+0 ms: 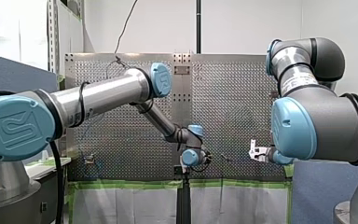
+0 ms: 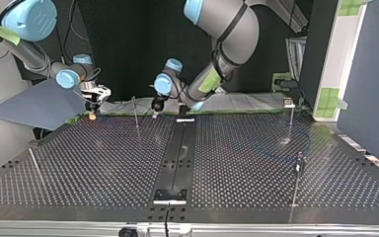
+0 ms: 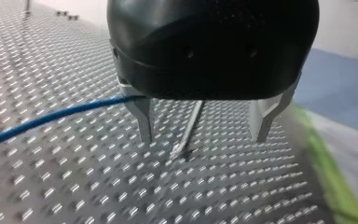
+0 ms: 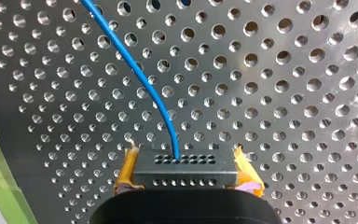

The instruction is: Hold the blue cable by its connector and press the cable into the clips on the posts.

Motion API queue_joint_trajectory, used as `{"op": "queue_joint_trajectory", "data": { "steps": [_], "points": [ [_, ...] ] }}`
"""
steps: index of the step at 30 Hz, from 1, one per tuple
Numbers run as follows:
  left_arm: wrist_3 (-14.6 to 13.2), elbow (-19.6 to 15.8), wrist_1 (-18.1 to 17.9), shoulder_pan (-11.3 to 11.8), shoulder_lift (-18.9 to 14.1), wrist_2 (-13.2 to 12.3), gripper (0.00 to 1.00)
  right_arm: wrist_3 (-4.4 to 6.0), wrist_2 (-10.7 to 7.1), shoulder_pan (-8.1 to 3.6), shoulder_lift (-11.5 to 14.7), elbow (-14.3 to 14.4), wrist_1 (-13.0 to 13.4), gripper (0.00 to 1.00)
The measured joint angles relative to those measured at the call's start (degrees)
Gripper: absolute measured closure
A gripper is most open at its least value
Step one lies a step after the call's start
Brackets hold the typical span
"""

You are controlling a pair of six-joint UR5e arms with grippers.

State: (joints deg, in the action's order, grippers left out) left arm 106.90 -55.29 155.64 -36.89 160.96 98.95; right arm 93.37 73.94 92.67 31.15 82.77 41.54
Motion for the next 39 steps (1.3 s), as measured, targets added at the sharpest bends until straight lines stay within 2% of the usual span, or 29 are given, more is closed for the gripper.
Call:
{"op": "queue_joint_trajectory", "data": {
  "steps": [6,12,15,21,28,39],
  "points": [
    [-3.5,-1.0,3.4,-2.2,0.0,0.2,0.0,0.04,-0.37,0.03,0.0,0.0,-0.1,1.0],
    [-7.2,-1.9,6.8,-5.7,-0.1,2.1,0.0,0.11,-0.51,0.07,-0.1,0.0,-0.1,1.0],
    [-8.6,-1.9,7.3,-7.0,-0.1,2.9,0.0,0.12,-0.52,0.11,-0.1,0.0,-0.1,1.0],
    [-8.3,-1.6,7.5,-8.2,-1.0,3.4,0.0,0.13,-0.52,0.19,-0.1,0.0,-0.1,1.0],
    [-7.1,-0.9,7.3,-8.6,-2.8,5.3,0.0,0.12,-0.88,0.29,-0.1,0.0,-0.1,1.0],
    [-6.3,-0.6,7.2,-9.3,-2.9,5.6,0.0,0.12,-1.23,0.46,-0.1,0.0,-0.1,1.0]
  ]
}}
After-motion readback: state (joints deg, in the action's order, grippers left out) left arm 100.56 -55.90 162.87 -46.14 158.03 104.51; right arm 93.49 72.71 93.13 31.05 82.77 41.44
